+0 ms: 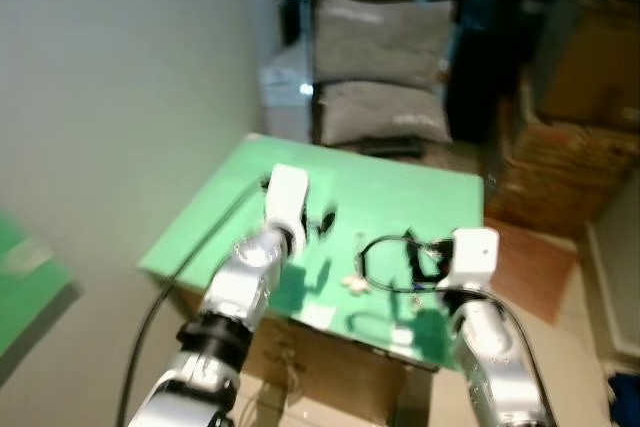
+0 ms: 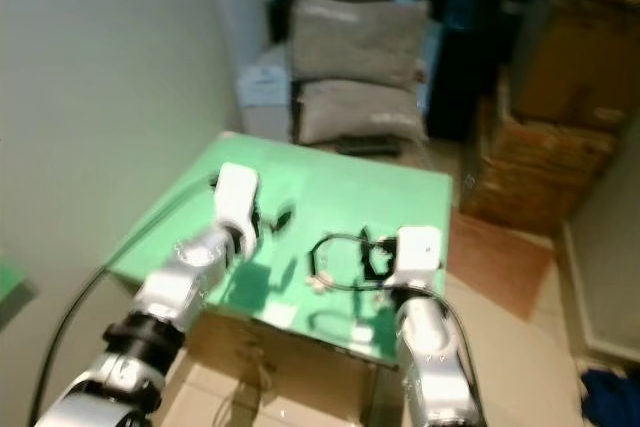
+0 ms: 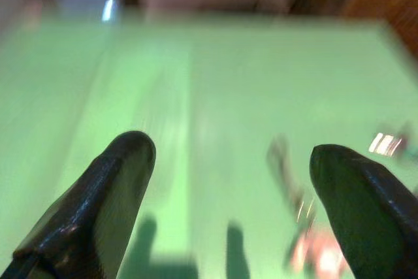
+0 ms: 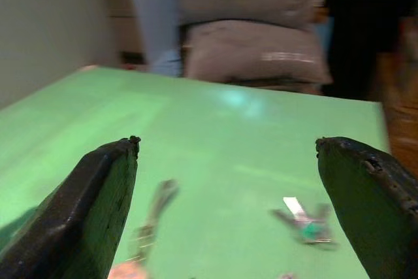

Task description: Hang keys on a hook

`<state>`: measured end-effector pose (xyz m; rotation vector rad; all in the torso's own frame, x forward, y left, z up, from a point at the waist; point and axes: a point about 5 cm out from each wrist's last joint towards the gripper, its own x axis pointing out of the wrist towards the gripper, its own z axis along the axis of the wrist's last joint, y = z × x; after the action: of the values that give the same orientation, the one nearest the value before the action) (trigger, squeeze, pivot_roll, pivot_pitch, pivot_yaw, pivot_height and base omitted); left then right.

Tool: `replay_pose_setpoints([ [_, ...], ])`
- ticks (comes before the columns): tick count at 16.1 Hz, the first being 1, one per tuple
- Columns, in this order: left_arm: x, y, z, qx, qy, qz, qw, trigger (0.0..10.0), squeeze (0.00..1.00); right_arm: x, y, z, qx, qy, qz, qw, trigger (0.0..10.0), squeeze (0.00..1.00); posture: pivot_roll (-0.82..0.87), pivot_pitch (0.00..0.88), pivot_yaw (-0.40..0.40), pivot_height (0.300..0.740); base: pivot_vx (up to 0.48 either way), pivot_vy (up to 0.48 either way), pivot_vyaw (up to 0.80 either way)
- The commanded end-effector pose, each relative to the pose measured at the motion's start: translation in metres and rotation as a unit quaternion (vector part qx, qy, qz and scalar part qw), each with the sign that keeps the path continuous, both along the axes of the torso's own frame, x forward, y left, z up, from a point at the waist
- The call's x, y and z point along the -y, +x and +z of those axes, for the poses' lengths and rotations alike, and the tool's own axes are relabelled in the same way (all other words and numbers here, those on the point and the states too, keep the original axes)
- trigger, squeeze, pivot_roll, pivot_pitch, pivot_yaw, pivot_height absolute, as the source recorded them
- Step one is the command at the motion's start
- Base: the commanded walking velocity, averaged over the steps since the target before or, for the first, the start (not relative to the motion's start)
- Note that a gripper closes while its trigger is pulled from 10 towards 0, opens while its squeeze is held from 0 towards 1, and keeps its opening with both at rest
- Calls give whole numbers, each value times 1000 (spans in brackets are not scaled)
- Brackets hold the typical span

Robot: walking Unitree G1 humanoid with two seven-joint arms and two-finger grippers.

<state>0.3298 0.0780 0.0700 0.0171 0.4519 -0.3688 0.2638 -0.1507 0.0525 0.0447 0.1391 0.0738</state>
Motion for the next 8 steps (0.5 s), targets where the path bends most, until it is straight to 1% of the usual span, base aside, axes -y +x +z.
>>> replay_pose_setpoints([
  [1,10,1,-3,-19,5,-9,1000,10000,0,2,-1,5,6,-8,5,1000,10000,0,-103,0,53,740,0,0,0],
  [2,18,0,-8,-32,0,-23,999,10000,0,2,-5,4,4,-16,11,1000,10000,0,-109,0,50,740,0,0,0],
  [4,28,1,-11,-45,-4,-30,999,10000,0,10,-21,-4,-12,-42,11,999,10000,0,-125,0,57,740,0,0,0],
  [5,34,4,-8,-38,-9,-34,999,10000,0,18,-35,-12,-30,-52,3,998,10000,0,-140,0,65,740,0,0,0],
  [8,48,6,-3,-24,-27,-44,998,10000,0,25,-56,-18,-48,-63,-10,997,10000,0,-175,14,86,740,0,0,0],
])
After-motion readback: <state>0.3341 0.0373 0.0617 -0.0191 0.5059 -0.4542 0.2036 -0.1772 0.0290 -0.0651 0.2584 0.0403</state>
